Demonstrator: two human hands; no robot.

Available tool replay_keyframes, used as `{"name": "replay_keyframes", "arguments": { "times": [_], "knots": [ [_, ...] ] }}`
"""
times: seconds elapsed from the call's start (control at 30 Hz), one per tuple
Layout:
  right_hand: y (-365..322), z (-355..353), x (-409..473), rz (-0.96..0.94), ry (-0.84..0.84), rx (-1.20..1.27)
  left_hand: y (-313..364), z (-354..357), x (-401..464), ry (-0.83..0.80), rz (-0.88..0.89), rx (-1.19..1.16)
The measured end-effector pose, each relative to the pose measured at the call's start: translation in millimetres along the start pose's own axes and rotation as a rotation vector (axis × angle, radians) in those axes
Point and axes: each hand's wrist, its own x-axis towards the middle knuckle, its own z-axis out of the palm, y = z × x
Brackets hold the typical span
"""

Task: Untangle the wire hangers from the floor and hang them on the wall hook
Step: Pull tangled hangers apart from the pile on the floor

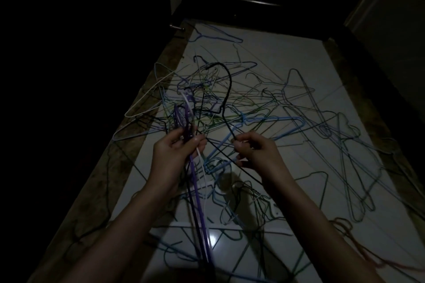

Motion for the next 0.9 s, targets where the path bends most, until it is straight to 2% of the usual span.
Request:
{"name": "replay_keyframes", "arguments": {
  "times": [0.13, 0.3, 0.37, 0.47, 0.57, 0.77, 0.9],
  "knots": [
    [10, 16, -17, -0.018, -0.06, 0.054, -3, 3, -2, 0.001, -0.026, -0.011],
    [20, 31, -29, -0.059, -0.14, -0.032, -7, 3, -4, 0.005, -0.006, 0.073],
    [24, 31, -29, -0.119, -0.107, -0.169, -8, 3, -5, 0.039, -0.021, 0.041],
    [30, 31, -31, -0.228, -0.063, -0.467, -6, 4, -6, -0.007, -0.038, 0.001],
    [31, 29, -34, -0.301, -0.069, -0.551, -4, 4, -8, -0.061, -0.069, 0.007],
    [40, 18, -20, -0.211, -0.178, -0.388, -4, 3, -6, -0.019, -0.071, 0.057],
    [80, 1, -2, -0.117, -0.096, -0.558, -2, -5, -1, -0.02, -0.054, 0.096]
  ]
}}
